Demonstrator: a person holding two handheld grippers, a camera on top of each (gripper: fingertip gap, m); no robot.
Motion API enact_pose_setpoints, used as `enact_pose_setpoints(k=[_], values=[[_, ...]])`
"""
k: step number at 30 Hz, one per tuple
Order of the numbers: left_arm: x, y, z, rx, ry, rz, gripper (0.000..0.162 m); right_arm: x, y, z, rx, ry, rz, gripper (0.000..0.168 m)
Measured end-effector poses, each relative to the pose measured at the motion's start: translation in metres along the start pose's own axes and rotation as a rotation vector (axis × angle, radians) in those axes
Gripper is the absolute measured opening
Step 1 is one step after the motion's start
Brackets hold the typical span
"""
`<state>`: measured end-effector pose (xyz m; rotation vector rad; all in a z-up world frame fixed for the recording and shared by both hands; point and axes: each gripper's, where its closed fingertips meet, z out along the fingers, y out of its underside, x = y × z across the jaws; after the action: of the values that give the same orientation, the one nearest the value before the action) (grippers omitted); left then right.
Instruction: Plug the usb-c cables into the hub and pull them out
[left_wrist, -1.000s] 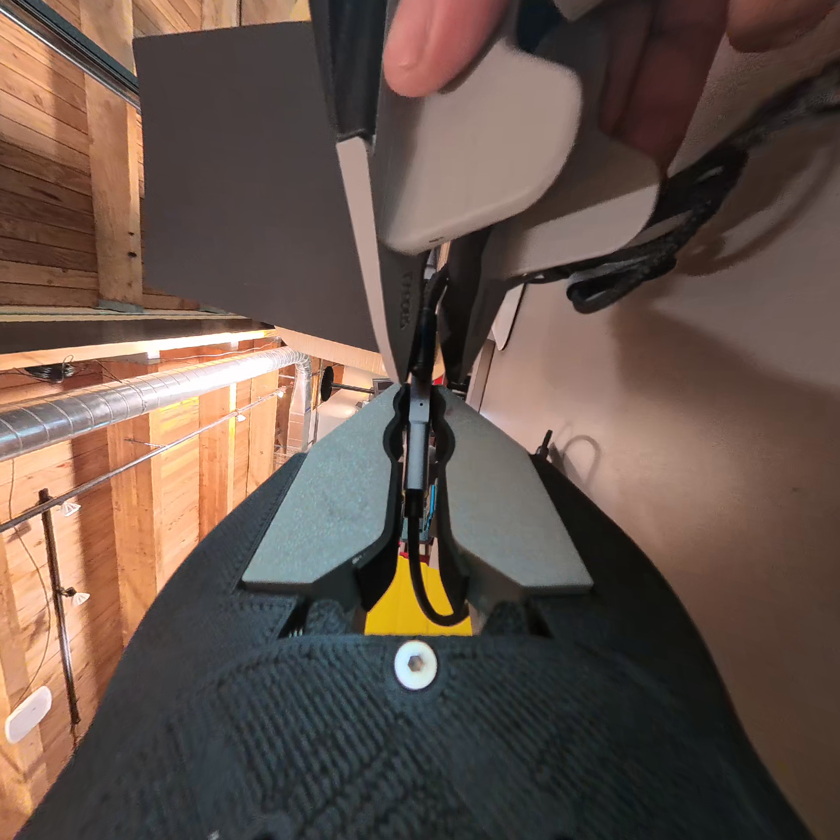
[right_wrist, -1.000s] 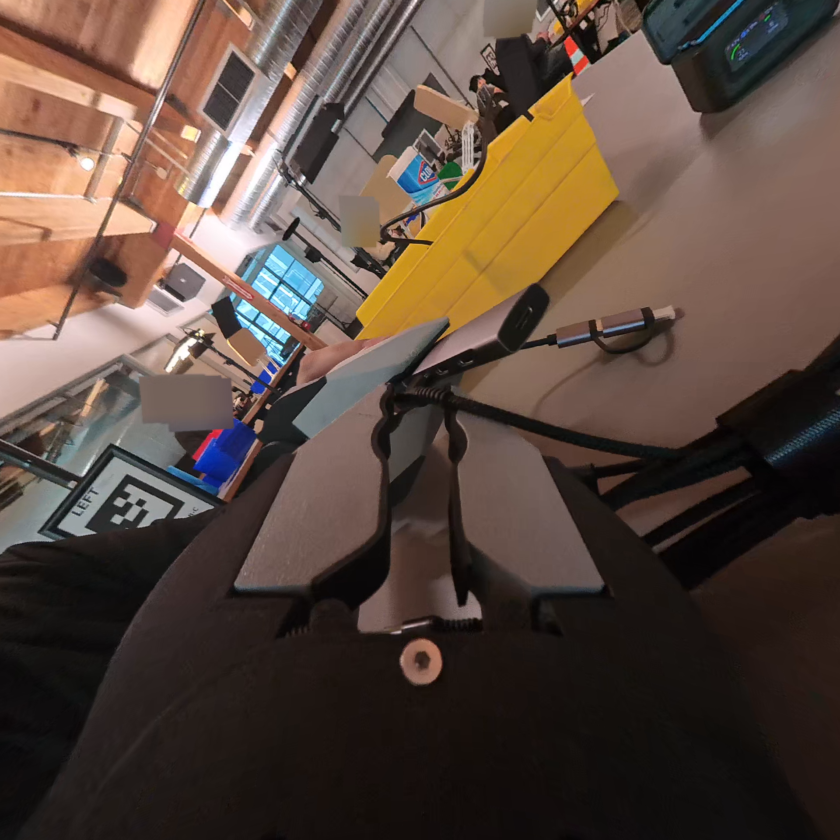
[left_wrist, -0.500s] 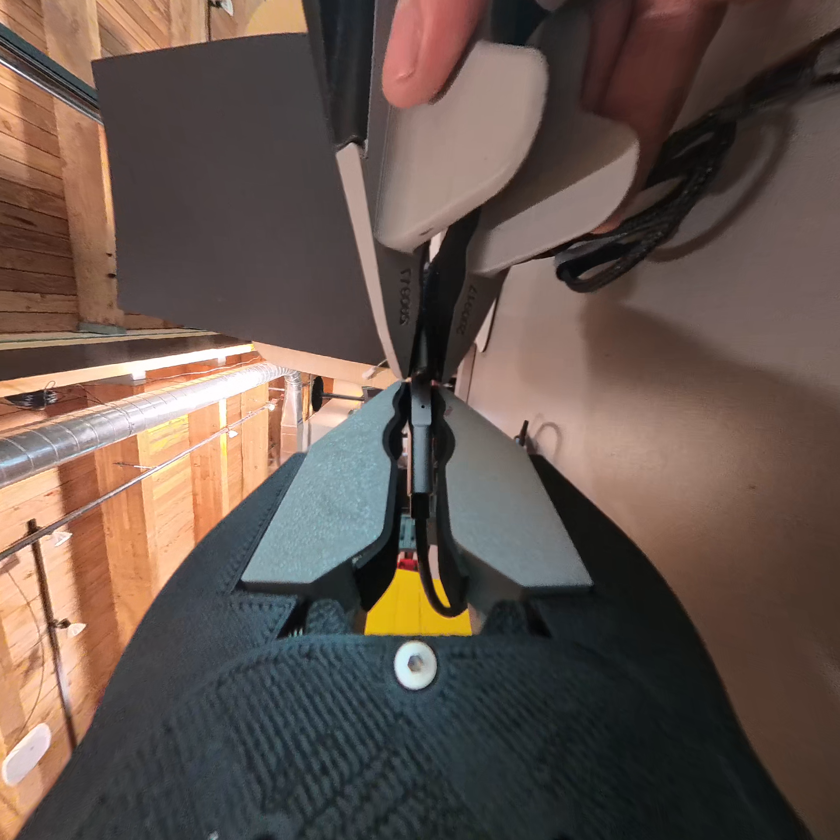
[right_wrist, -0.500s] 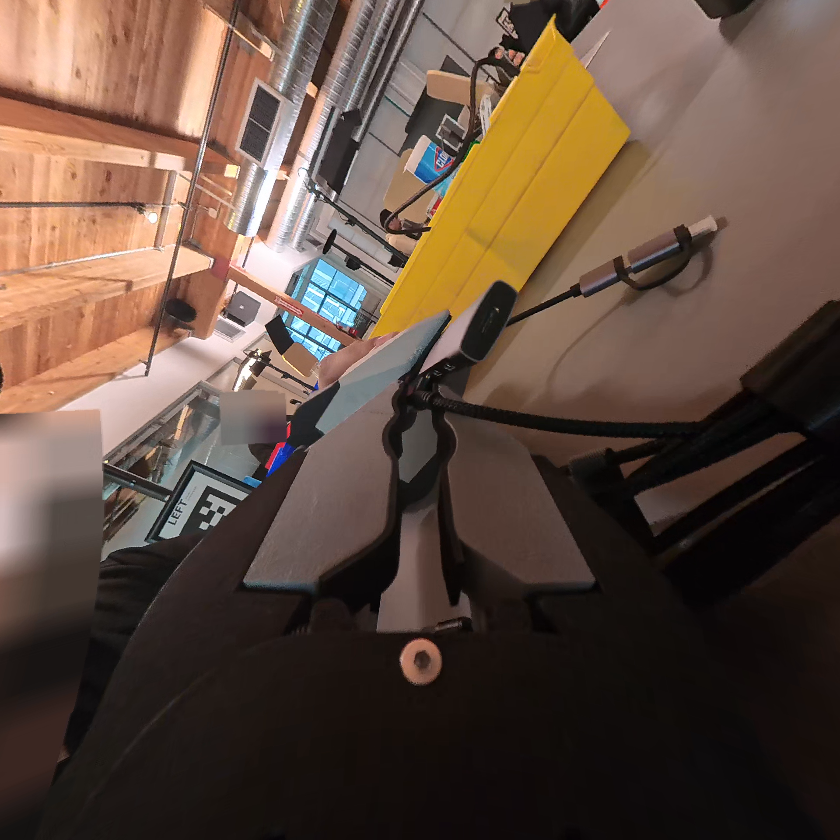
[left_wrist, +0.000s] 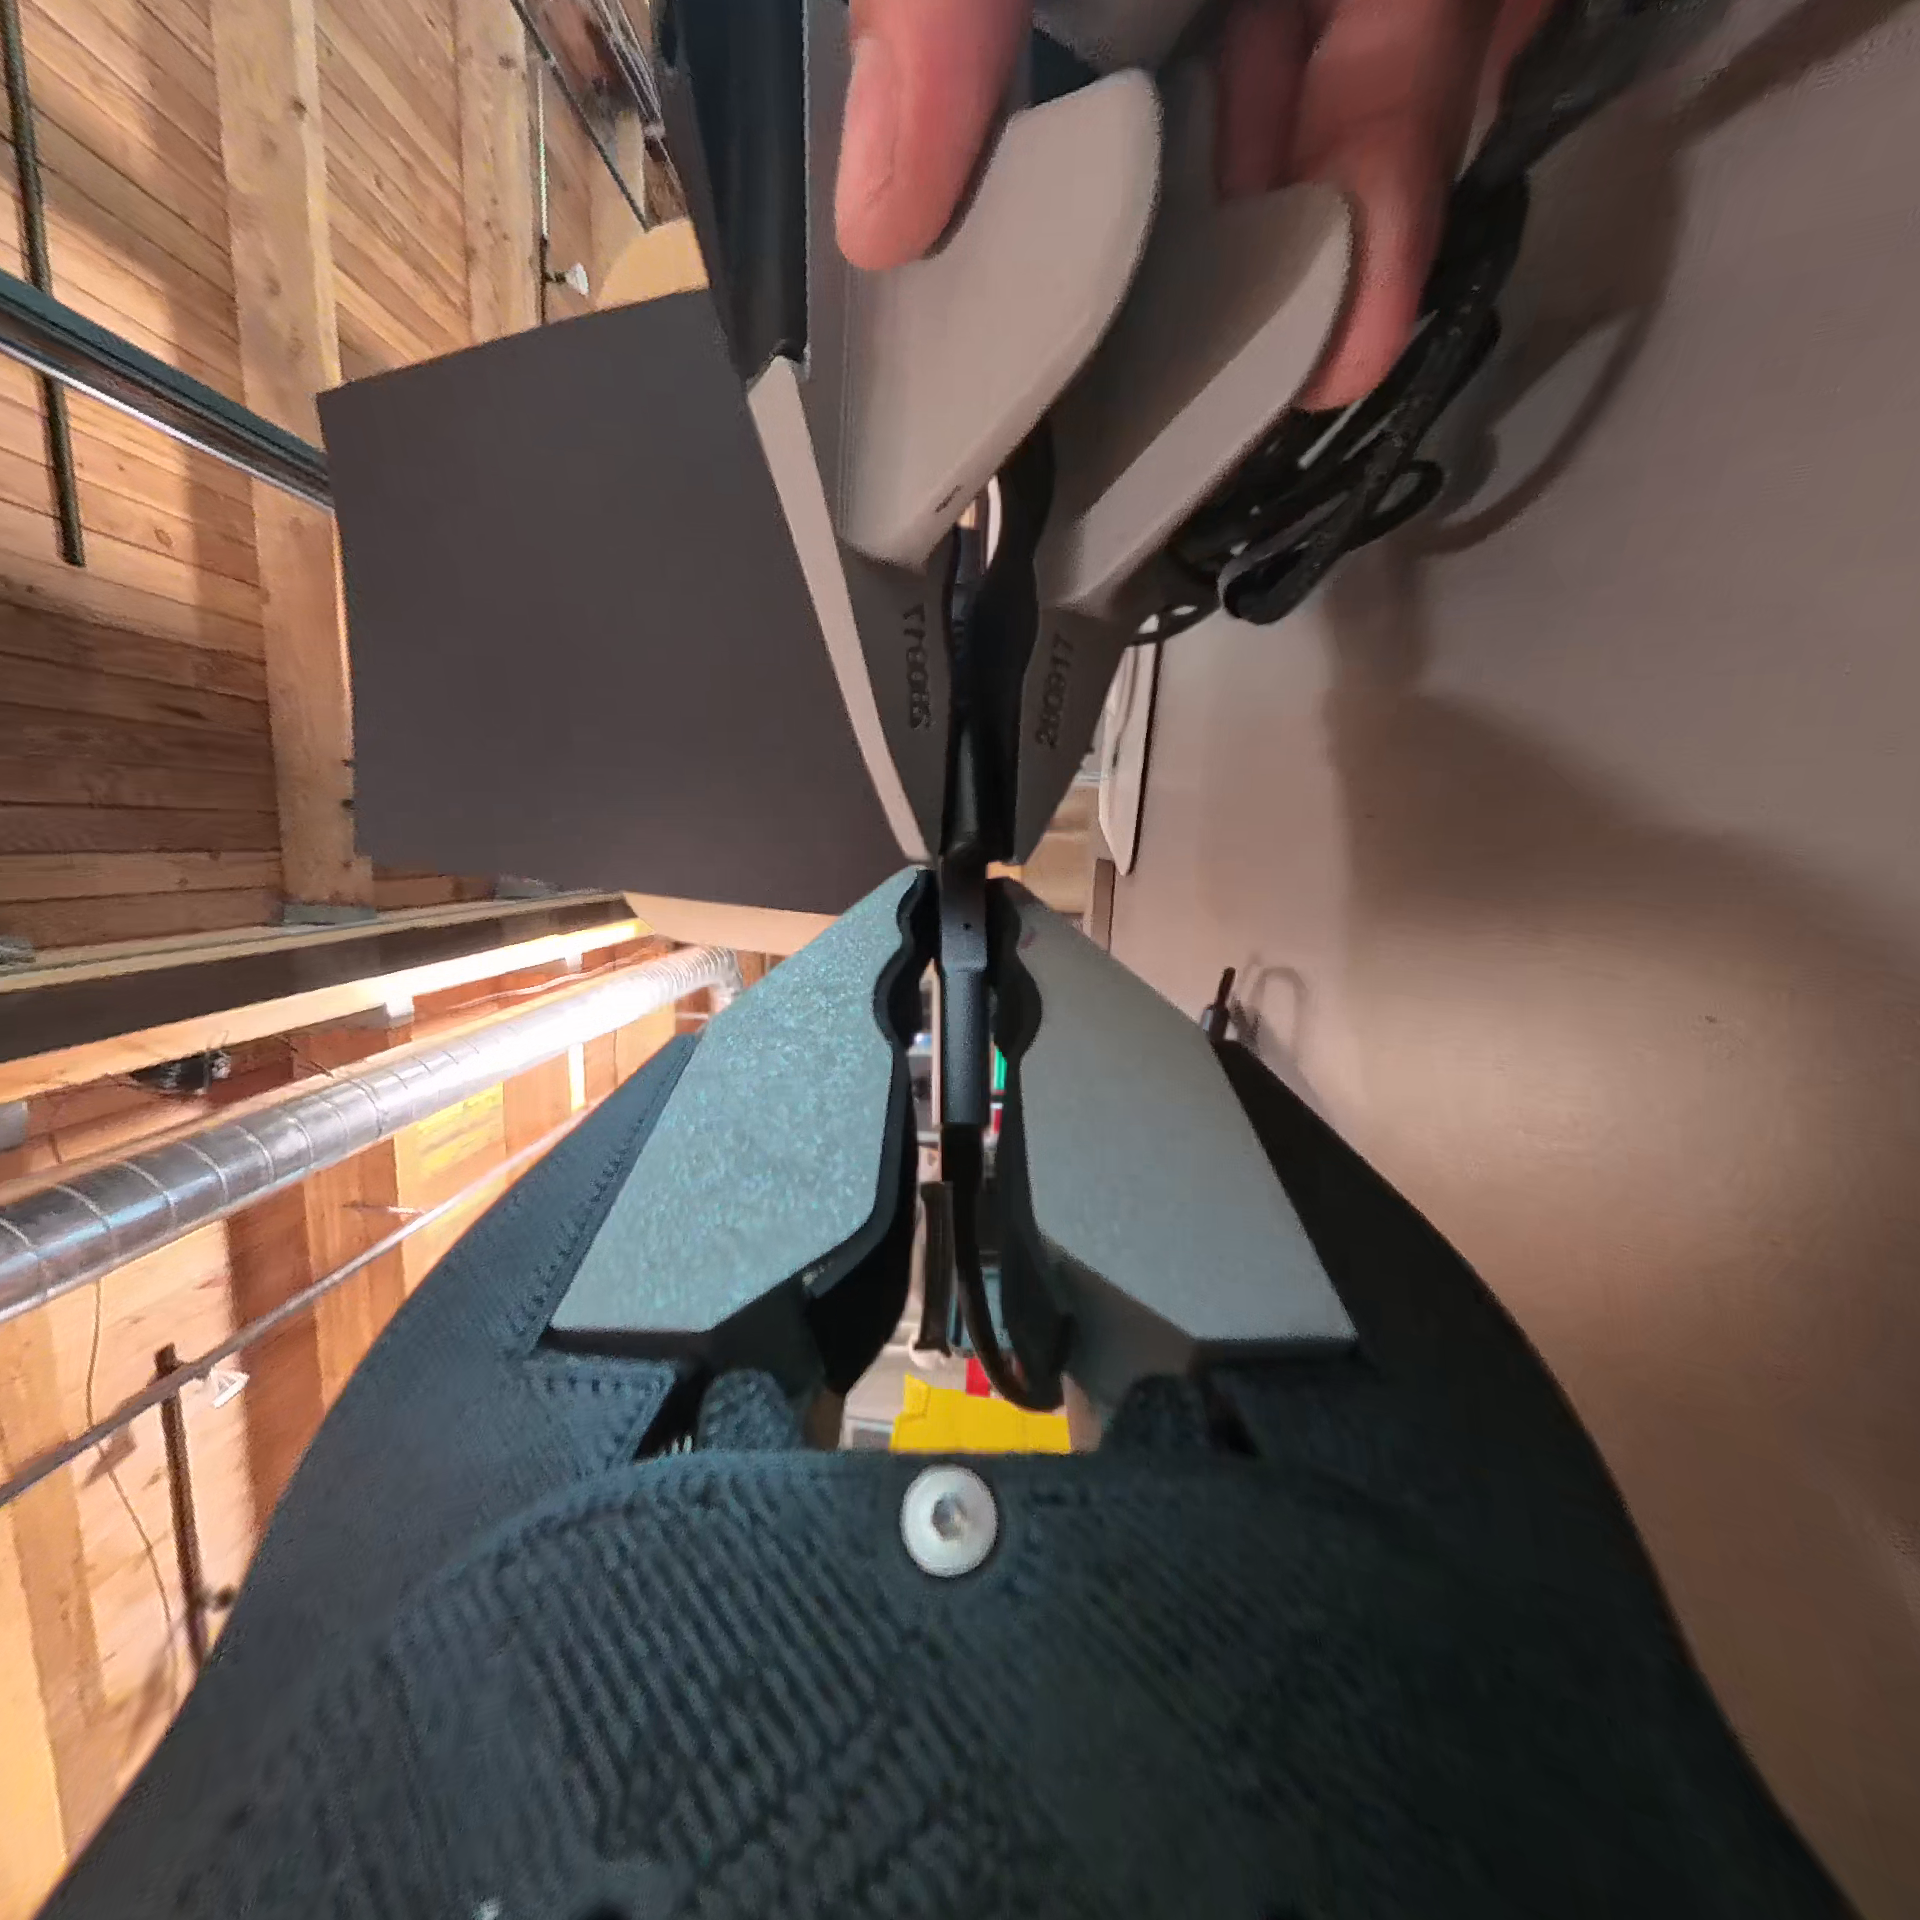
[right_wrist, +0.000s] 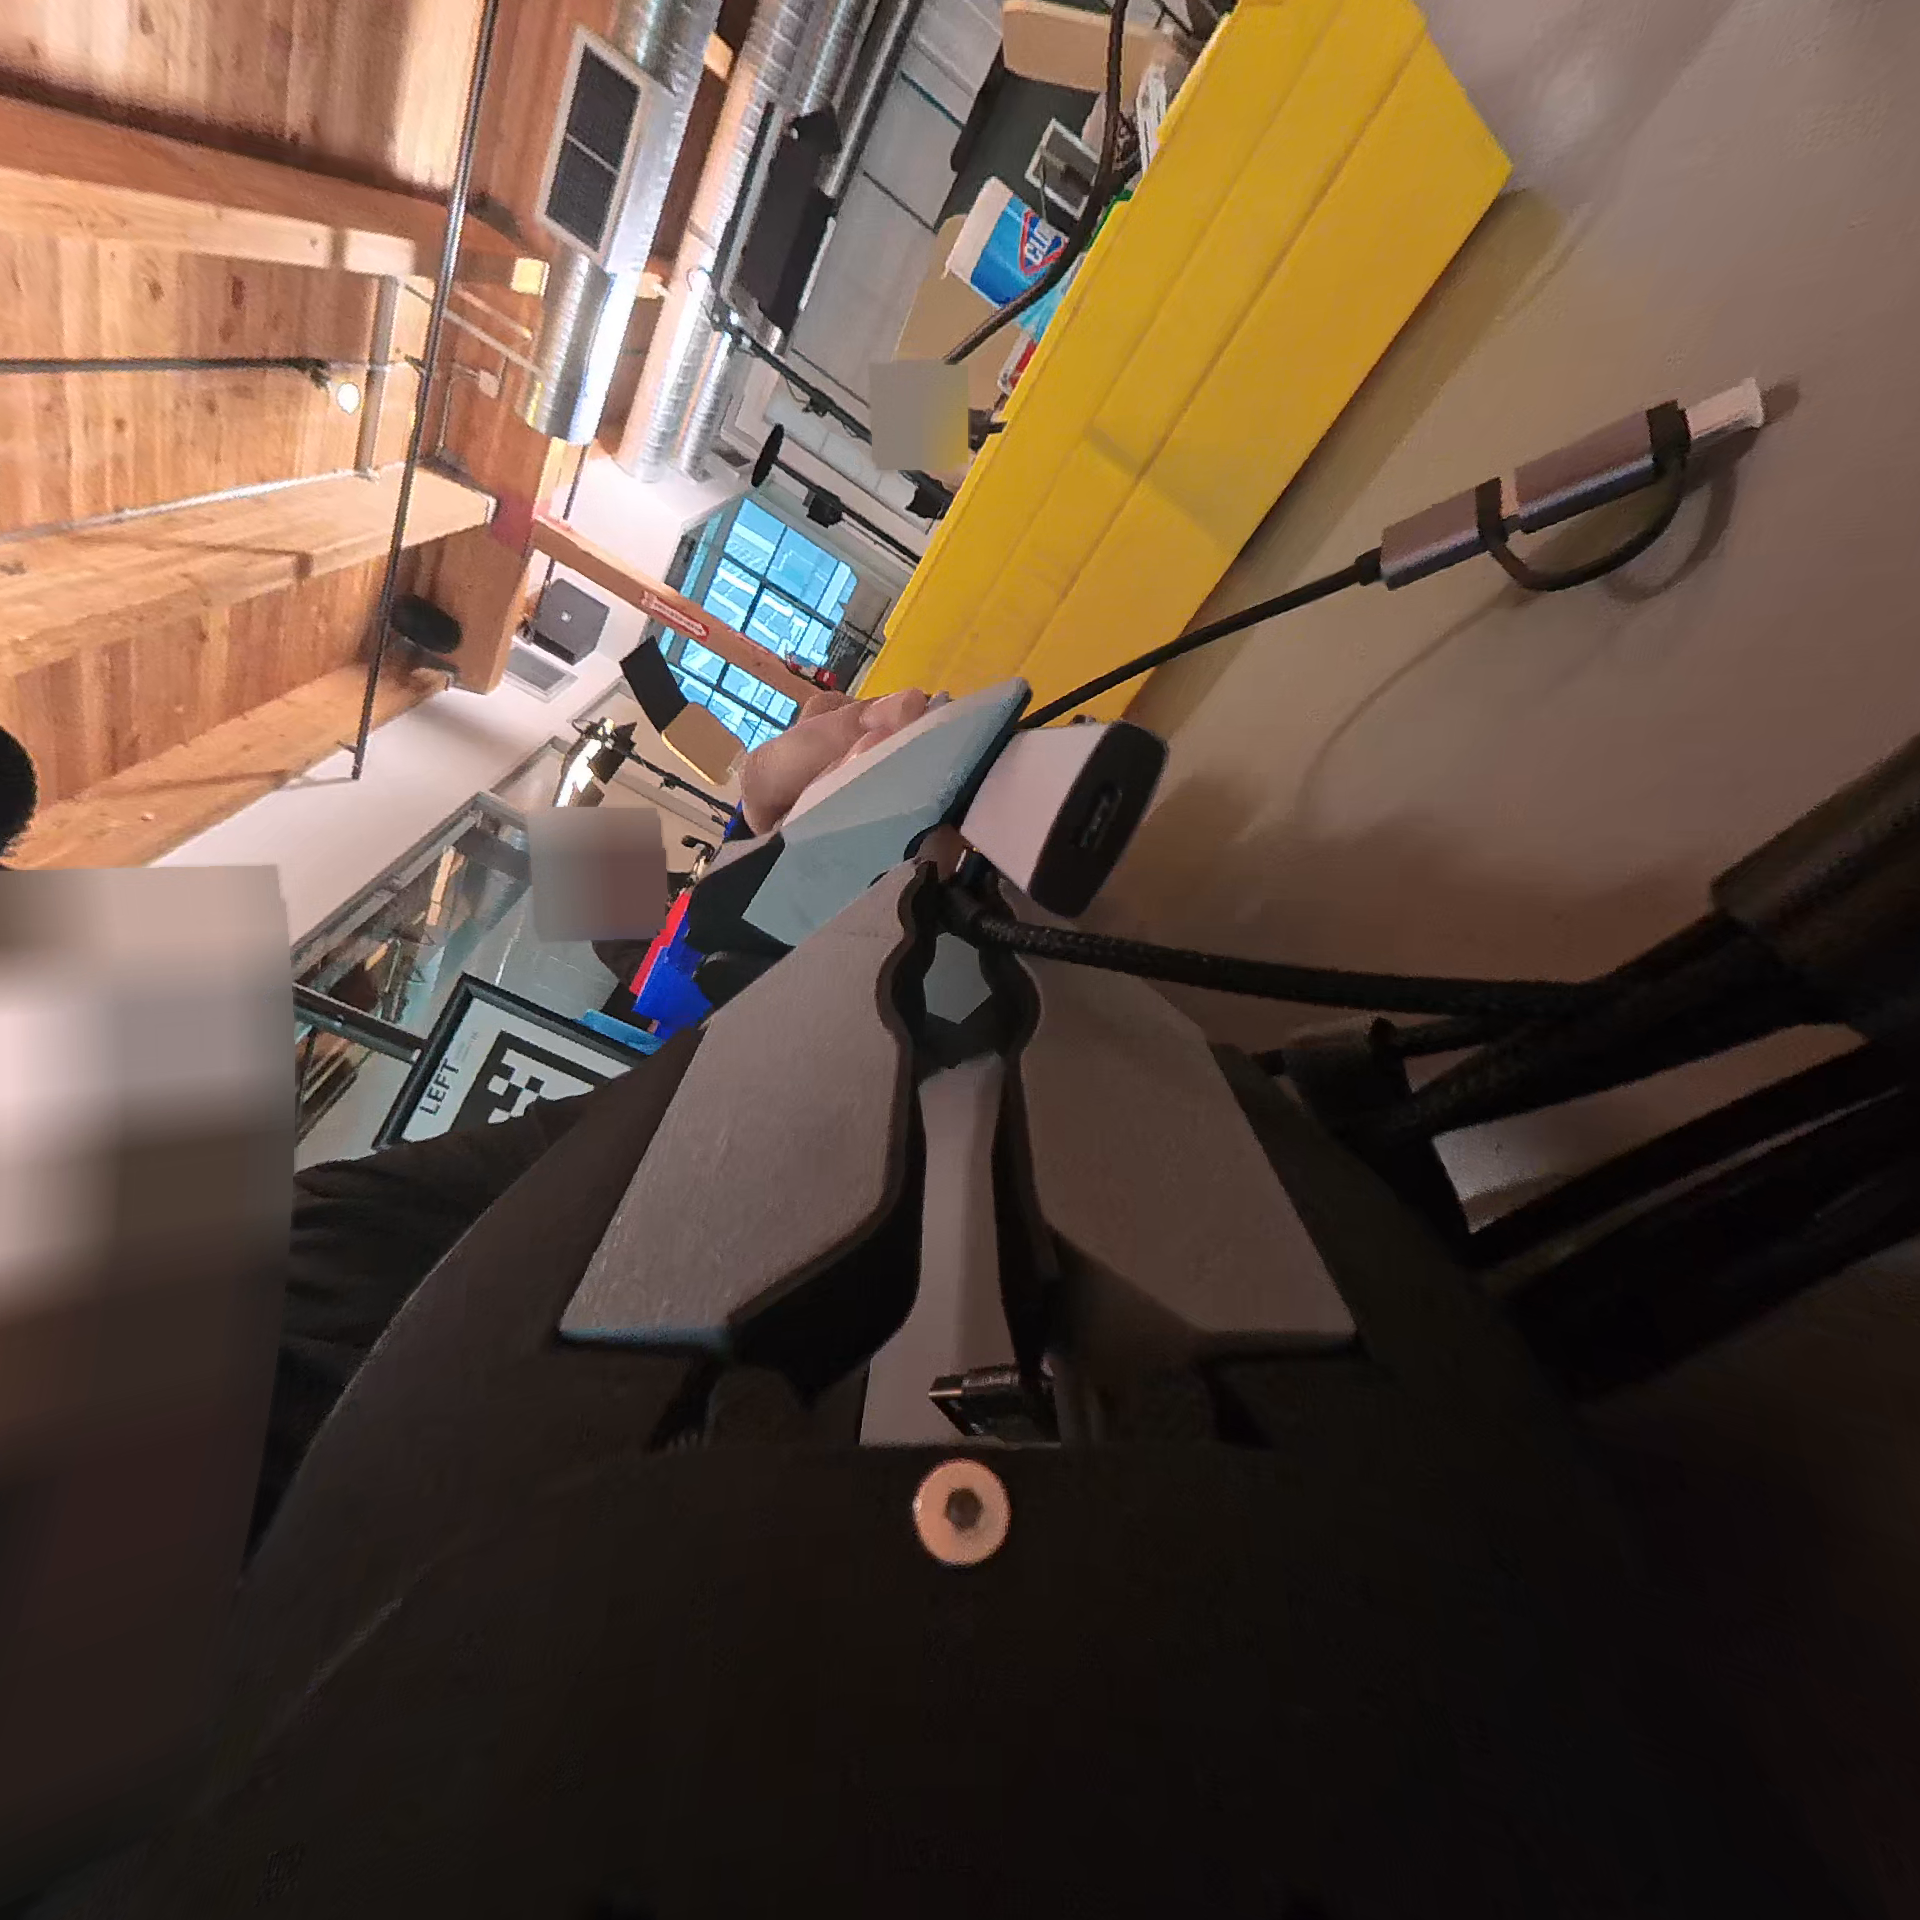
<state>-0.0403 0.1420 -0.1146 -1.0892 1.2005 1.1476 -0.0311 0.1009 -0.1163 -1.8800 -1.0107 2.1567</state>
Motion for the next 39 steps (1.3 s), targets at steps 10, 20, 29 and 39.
enact_pose_setpoints(k=[10,20,29,39], values=[[-0.007,-0.019,-0.012,0.108,-0.046,0.032,0.008,-0.014,0.017,-0.008,-0.161,-0.037,-0.092,0.005],[-0.011,-0.012,-0.011,0.045,-0.074,0.061,0.007,-0.013,0.002,-0.004,-0.040,-0.049,-0.059,0.008],[-0.011,-0.005,-0.002,-0.045,-0.084,0.061,0.007,-0.005,-0.015,-0.005,0.121,-0.029,-0.005,0.008],[-0.008,-0.001,0.006,-0.089,-0.091,0.072,0.008,0.003,-0.020,-0.007,0.173,0.008,0.014,0.005]])
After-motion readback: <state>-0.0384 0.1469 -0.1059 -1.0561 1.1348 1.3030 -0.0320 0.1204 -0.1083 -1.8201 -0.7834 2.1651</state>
